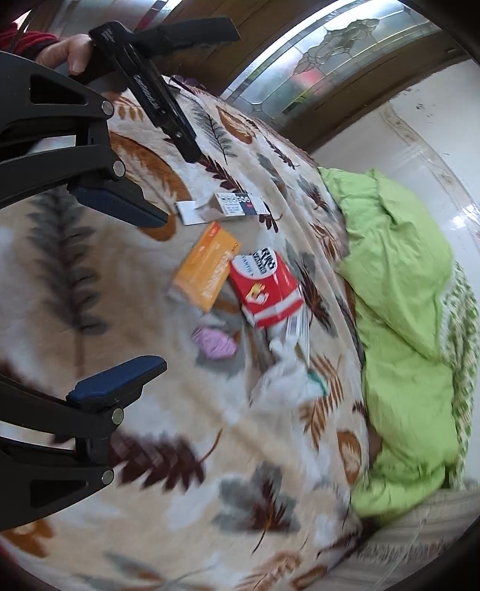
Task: Collect trash
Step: 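Bring both open tools back over the remaining trash, then grasp the white medicine box with the left tool while the right tool grasps the orange medicine box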
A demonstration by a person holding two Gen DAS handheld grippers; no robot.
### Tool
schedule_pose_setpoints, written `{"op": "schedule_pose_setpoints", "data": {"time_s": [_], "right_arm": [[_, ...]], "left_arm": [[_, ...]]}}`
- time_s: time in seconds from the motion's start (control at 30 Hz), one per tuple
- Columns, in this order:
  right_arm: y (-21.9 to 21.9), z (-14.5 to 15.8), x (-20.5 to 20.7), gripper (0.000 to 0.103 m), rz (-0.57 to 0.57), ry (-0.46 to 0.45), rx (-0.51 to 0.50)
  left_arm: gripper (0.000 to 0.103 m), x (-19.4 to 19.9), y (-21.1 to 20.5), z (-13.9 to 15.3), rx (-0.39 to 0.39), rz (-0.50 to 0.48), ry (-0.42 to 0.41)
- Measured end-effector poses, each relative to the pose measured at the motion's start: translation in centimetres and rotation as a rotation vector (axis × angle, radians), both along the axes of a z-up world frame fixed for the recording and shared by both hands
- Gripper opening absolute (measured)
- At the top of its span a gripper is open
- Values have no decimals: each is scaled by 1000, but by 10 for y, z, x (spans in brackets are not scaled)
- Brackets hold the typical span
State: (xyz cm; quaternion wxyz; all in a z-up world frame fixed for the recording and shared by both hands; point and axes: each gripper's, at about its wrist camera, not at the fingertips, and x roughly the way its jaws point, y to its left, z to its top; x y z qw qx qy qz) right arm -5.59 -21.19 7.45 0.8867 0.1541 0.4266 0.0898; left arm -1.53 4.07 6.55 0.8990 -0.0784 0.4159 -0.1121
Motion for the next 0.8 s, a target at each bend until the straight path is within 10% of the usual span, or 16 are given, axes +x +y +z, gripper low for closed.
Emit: {"op": "schedule_pose_setpoints", "data": {"time_s": [0.27,0.4,0.53,0.6,0.8], "right_arm": [[22,-33,90,75,51,47,19],[47,-43,80,75,168,70,20],[87,-40,63,73,248,25,-188],[92,-42,63,52,227,29,-246],[64,-34,54,52,131,49,-149]], "left_arm": [[62,36,34,-12,-79,87,56],[62,40,40,-9,-89,103,46],[62,45,40,-8,-108,113,50],[62,48,35,-9,-114,103,56],[67,56,13,-11,-91,76,59]]}}
